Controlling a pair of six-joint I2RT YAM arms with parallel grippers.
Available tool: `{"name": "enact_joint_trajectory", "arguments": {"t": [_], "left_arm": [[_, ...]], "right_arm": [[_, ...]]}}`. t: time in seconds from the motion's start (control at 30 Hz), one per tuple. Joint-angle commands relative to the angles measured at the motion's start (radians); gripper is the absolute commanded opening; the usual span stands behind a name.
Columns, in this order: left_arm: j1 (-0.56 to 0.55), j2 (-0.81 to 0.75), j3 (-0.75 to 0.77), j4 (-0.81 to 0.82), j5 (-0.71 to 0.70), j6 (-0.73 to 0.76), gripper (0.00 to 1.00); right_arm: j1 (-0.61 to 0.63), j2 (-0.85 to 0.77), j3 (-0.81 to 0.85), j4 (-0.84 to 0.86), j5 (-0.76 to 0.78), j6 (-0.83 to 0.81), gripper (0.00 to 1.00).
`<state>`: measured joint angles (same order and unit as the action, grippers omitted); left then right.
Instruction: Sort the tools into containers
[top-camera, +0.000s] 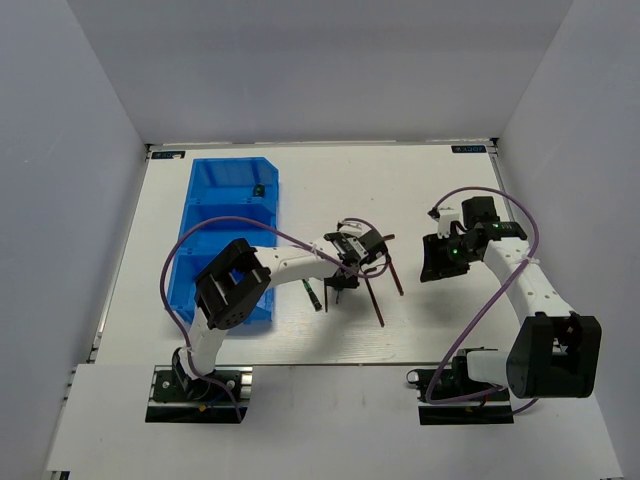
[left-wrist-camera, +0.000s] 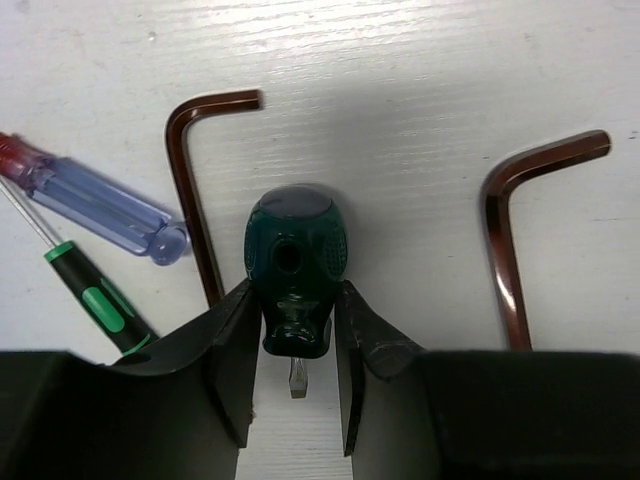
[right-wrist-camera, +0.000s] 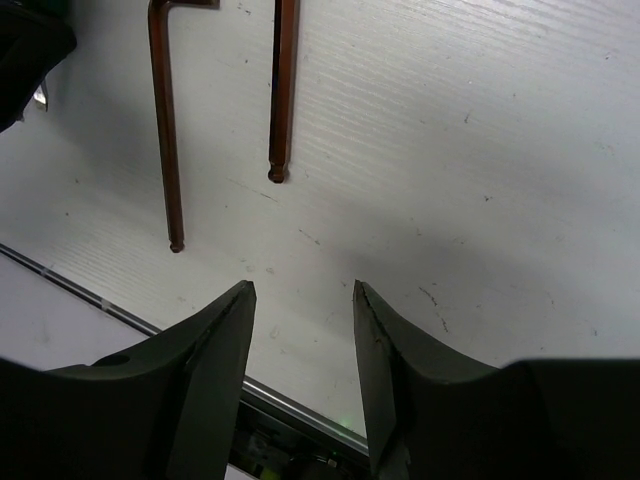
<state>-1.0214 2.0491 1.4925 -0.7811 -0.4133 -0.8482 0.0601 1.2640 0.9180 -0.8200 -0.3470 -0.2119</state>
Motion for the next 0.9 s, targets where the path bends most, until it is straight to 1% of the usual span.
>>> {"name": "enact_joint_trajectory", "arguments": {"t": [0.0,0.03,0.07,0.1,0.27,0.33,0.37,0.5,0.6,0.63,0.7,0.73,0.77,0.83,0.87], "left_arm": [[0.009,0.016,0.018,0.052,0.077,0.023,0.25],[0.020,0.026,0.009,0.062,0.091,0.034,0.25],[0.020,0.026,0.009,0.062,0.100,0.034,0.28],[0.020,0.035,0.009,0.062,0.113,0.034,0.28],[0.038,0.036,0.000,0.082,0.123,0.043,0.35],[0.038,0.036,0.000,0.082,0.133,0.052,0.35],[0.047,0.036,0.000,0.082,0.143,0.063,0.37],[0.056,0.054,0.000,0.082,0.152,0.072,0.37],[0.057,0.063,0.000,0.071,0.153,0.081,0.44],[0.057,0.063,0.000,0.071,0.153,0.081,0.44],[0.057,0.074,0.000,0.062,0.153,0.081,0.37],[0.057,0.074,0.000,0.053,0.153,0.081,0.31],[0.057,0.083,0.009,0.052,0.140,0.090,0.19],[0.057,0.083,0.018,0.042,0.130,0.090,0.08],[0.057,0.083,0.035,0.027,0.114,0.100,0.00]], "right_arm": [[-0.008,-0.018,-0.008,0.001,-0.027,0.005,0.50],[-0.009,-0.018,-0.007,-0.001,-0.030,0.006,0.52],[-0.009,-0.017,-0.010,-0.001,-0.032,0.003,0.54],[-0.009,-0.018,-0.008,-0.004,-0.033,0.005,0.54],[-0.014,-0.017,-0.008,-0.002,-0.032,-0.004,0.54],[-0.014,-0.014,-0.004,-0.002,-0.035,-0.003,0.54],[-0.016,-0.014,-0.002,-0.002,-0.035,-0.003,0.54],[-0.019,-0.005,0.004,-0.004,-0.041,-0.001,0.54],[-0.019,-0.003,0.007,-0.005,-0.041,0.000,0.54],[-0.022,0.000,0.010,-0.007,-0.043,0.000,0.54],[-0.022,0.000,0.010,-0.005,-0.044,0.000,0.54],[-0.023,0.003,0.012,-0.004,-0.043,0.000,0.54],[-0.028,0.002,0.010,-0.005,-0.043,0.000,0.54],[-0.025,0.005,0.010,-0.007,-0.046,0.000,0.54],[-0.026,0.005,0.010,-0.004,-0.050,0.000,0.54]]}}
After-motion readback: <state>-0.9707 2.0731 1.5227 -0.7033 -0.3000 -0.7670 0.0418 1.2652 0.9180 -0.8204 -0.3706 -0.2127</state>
